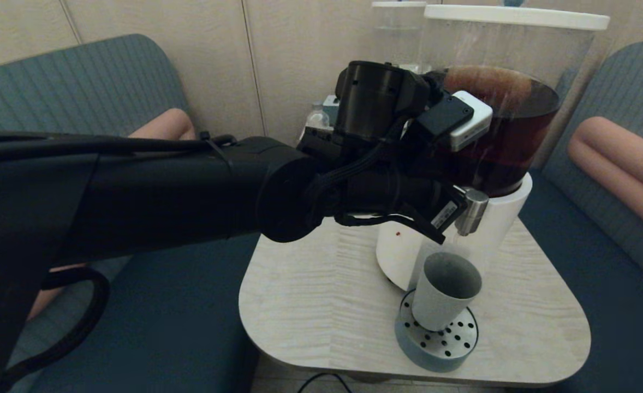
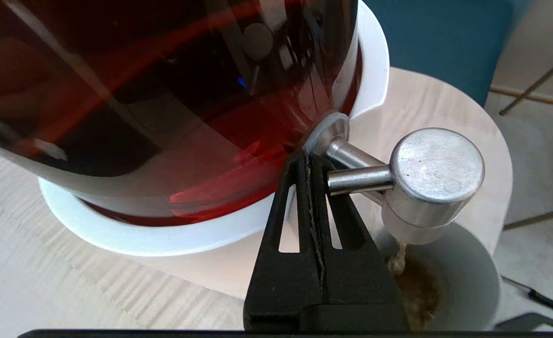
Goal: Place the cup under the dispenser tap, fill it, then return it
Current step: Turn off the faucet
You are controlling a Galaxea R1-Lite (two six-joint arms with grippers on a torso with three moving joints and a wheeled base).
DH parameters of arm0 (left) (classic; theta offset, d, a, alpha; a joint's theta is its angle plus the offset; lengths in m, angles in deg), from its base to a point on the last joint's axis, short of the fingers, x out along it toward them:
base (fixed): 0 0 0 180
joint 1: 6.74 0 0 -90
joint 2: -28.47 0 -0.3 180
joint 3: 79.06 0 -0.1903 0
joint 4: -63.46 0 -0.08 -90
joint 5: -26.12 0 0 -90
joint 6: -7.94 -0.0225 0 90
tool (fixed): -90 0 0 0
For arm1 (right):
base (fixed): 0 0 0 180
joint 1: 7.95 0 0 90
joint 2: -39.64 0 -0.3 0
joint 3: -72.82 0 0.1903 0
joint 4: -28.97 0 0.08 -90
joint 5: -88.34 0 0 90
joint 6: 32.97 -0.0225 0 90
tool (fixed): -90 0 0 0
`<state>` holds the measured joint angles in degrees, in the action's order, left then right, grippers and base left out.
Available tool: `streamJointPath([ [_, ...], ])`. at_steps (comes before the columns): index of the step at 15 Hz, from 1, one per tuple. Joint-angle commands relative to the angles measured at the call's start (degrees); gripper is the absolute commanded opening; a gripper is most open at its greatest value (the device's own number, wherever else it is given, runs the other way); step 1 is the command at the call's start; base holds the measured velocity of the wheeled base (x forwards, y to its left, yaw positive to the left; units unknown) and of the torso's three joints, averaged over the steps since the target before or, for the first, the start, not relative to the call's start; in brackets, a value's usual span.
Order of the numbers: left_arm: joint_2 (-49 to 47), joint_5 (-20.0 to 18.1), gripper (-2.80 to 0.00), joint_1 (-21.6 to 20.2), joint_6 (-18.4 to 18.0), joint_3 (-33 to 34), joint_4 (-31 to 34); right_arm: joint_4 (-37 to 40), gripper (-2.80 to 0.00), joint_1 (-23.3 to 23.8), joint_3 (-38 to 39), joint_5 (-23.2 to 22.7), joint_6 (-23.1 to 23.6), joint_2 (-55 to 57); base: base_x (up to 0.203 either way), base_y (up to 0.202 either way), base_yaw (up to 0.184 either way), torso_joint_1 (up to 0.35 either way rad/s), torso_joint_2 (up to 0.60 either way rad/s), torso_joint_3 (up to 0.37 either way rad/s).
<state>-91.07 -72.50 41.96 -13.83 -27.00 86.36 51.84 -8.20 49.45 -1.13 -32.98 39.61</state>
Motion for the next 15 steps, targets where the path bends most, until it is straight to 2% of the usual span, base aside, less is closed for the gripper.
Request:
streamJointPath([
  [1, -0.2, 0.0, -2.80, 0.0, -0.1, 0.3, 0.0, 0.0, -2.80, 0.0, 0.0, 0.0, 0.0, -0.1, 0.000, 0.000, 0.000, 0.000, 0.00, 0.000],
  [7, 0.4, -0.1, -2.80, -0.2, -0.7, 3.7, -0.1, 0.0, -2.80, 0.0, 0.0, 0.0, 0.0, -0.1, 0.000, 0.000, 0.000, 0.000, 0.00, 0.000],
  [12, 3.1, 0.0, -2.80, -1.3, -0.7, 10.4, -0.5, 0.0, -2.80, 0.0, 0.0, 0.0, 0.0, -0.1, 0.000, 0.000, 0.000, 0.000, 0.00, 0.000],
  [15, 5.0, 0.0, -2.80, -2.1, -0.5, 14.3, -4.2, 0.0, -2.80, 0.0, 0.0, 0.0, 0.0, -0.1, 0.000, 0.000, 0.000, 0.000, 0.00, 0.000],
])
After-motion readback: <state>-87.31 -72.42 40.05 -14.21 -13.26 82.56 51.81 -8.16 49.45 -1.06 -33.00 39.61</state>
